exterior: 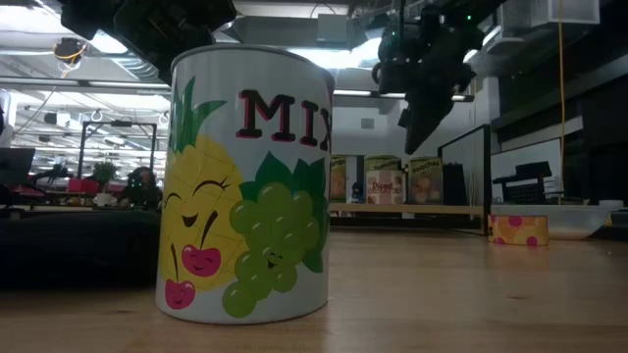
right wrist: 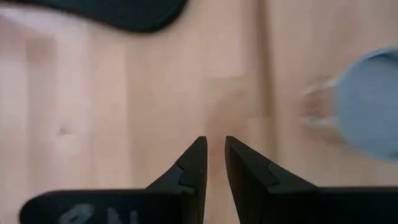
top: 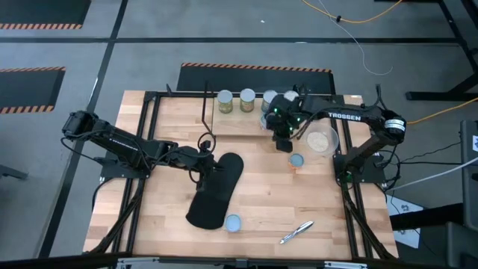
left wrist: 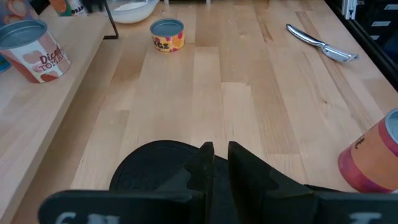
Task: Pick and place cans onto a shelf
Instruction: Put the canned pineapple on the shelf
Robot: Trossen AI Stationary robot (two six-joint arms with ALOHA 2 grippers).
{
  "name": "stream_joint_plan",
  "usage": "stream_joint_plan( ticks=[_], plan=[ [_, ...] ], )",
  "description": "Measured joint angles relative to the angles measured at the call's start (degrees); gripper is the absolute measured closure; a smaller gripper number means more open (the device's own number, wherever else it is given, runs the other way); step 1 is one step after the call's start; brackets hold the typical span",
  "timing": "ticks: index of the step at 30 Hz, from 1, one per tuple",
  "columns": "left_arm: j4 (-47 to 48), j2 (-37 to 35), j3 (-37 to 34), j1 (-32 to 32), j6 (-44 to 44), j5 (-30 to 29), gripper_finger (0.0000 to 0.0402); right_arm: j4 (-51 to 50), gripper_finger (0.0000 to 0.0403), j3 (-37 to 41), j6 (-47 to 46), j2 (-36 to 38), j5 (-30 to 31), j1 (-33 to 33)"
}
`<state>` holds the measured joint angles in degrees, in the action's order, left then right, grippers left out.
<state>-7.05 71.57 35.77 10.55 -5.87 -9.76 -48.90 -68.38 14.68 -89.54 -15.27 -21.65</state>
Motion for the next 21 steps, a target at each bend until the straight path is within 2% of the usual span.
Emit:
stream_joint_plan(
  ticks=[12, 17, 21],
  plan=[
    [0.0, 0.0, 0.0, 0.0, 0.0, 0.0, 0.036, -6.5, 0.034, 0.5, -15.0, 0.0, 0.2, 14.4],
    [0.0, 0.0, 0.0, 0.0, 0.0, 0.0, 0.036, -7.9, 0.034, 3.3, -21.0, 0.1, 0.6, 19.6],
    [0.0, 0.0, 0.0, 0.0, 0.0, 0.0, 0.036, -9.4, 0.034, 6.7, -25.5, 0.5, 3.8, 23.9]
  ],
)
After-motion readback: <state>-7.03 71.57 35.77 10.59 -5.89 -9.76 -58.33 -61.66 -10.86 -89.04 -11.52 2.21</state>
